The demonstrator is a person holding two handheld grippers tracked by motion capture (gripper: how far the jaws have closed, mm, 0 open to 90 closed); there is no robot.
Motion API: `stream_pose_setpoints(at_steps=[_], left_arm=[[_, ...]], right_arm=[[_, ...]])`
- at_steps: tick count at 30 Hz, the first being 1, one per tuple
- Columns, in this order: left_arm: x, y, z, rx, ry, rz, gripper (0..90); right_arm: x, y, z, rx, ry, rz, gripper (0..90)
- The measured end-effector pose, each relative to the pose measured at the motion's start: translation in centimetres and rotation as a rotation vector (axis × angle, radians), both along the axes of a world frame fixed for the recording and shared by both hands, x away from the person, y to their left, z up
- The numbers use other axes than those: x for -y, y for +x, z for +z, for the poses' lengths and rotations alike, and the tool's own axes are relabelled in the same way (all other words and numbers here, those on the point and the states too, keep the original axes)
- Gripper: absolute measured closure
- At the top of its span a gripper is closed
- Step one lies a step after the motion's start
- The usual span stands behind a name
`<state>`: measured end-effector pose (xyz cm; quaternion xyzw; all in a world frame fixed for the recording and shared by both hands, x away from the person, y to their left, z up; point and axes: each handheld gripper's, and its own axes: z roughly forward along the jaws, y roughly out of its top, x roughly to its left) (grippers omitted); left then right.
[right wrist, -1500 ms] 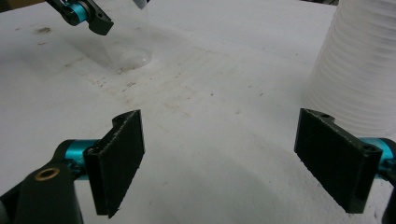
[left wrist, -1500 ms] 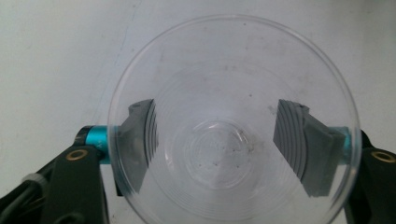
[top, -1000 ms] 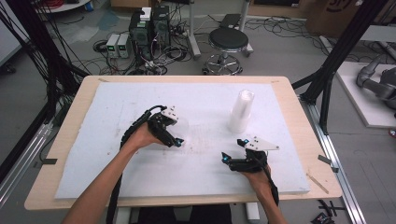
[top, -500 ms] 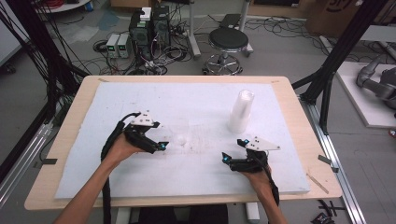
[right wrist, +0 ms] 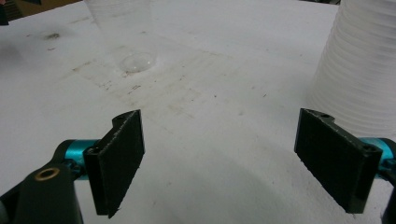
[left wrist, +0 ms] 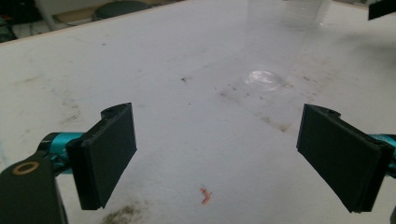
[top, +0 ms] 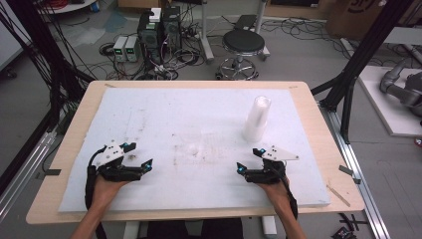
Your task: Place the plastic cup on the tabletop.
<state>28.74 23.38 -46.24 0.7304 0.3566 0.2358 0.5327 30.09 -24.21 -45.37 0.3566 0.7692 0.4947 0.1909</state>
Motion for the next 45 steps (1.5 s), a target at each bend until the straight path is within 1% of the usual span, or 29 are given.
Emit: stream_pose_setpoints(at_steps=[1,4,5,7,9,11,15,17,21,24,30,32,35,37,39,41,43,44,45], left_arm=[[-0.1,-0.2,-0.1,0.007,-0.007,0.017,11.9],[-0.5,-0.4,-0.3,0.02,-0.011,0.039,11.9],[-0.5,-0.5,-0.5,0.024,-0.013,0.044,12.0],[-0.6,-0.7,-0.5,0.045,-0.019,0.052,12.5],[-0.6,-0.9,-0.5,0.063,-0.02,0.051,12.6],[-0.7,-0.8,-0.6,0.058,-0.03,0.046,12.6],[-0.9,-0.5,-0.6,0.026,-0.048,0.038,12.5],[-1.0,-0.5,-0.6,0.021,-0.057,0.037,12.5],[-0.9,-0.6,-0.6,0.034,-0.044,0.03,12.6],[-0.8,-0.6,-0.6,0.034,-0.031,0.032,12.6],[-0.7,-0.5,-0.6,0.029,-0.027,0.033,12.6],[-0.7,-0.6,-0.6,0.033,-0.027,0.034,12.6],[-0.9,-0.6,-0.6,0.033,-0.037,0.029,12.6],[-0.9,-0.5,-0.6,0.02,-0.046,0.053,12.9],[-1.2,-0.3,-0.6,0.005,-0.067,0.041,13.2],[-1.4,-0.2,-0.6,-0.011,-0.088,0.046,13.2],[-1.5,-0.1,-0.7,-0.016,-0.108,0.048,13.2],[-1.6,-0.1,-0.7,-0.018,-0.113,0.047,13.2],[-1.5,-0.1,-0.7,-0.019,-0.109,0.054,13.2]], right_arm=[[0.0,0.0,0.0,-0.001,0.001,0.0,15.9],[0.0,0.1,0.0,-0.01,0.001,0.002,15.9],[0.0,0.1,0.0,-0.013,0.0,-0.001,15.9],[0.0,0.1,0.0,-0.013,0.0,-0.003,15.9],[0.0,0.1,0.0,-0.005,-0.002,-0.007,15.9],[-0.1,-0.1,0.0,0.005,-0.004,-0.008,15.9],[-0.2,-0.2,0.0,0.019,-0.019,-0.01,15.9],[-0.3,-0.3,0.0,0.025,-0.025,-0.016,15.9],[-0.3,-0.4,0.0,0.035,-0.029,-0.02,15.9],[-0.2,-0.5,0.0,0.048,-0.023,-0.018,15.9],[-0.1,-0.7,0.0,0.065,-0.009,-0.012,15.9],[-0.1,-0.7,0.0,0.074,-0.007,-0.015,15.9],[-0.1,-0.8,0.0,0.075,-0.002,-0.02,15.9],[0.0,-0.8,0.0,0.083,-0.002,-0.02,15.9],[0.1,-0.8,0.0,0.072,0.008,-0.022,15.9],[0.2,-0.8,0.0,0.071,0.024,-0.026,15.9],[0.3,-0.8,0.0,0.076,0.032,-0.032,15.9],[0.3,-0.8,0.0,0.08,0.03,-0.036,15.9],[0.3,-0.9,0.0,0.084,0.028,-0.041,15.9]])
